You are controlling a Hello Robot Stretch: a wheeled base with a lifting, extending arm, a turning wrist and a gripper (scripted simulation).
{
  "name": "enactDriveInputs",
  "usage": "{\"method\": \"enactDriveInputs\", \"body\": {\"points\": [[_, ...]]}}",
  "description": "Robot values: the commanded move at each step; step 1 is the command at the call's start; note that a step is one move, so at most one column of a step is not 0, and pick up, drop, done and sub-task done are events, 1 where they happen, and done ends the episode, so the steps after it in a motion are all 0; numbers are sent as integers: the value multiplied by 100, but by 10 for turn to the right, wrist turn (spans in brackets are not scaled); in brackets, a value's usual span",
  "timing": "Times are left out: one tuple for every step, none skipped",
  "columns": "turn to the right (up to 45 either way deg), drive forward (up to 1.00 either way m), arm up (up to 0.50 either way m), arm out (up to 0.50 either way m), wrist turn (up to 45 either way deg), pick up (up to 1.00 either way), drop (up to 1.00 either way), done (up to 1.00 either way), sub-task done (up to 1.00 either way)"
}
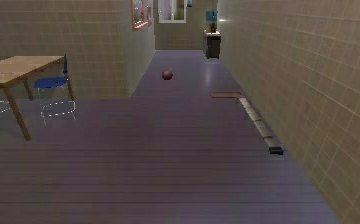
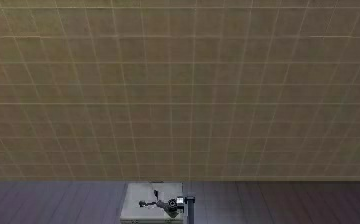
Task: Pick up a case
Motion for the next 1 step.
{"method": "enactDriveInputs", "body": {"points": [[0, 0, 0, 0, 360, 0, 0, 0, 0]]}}
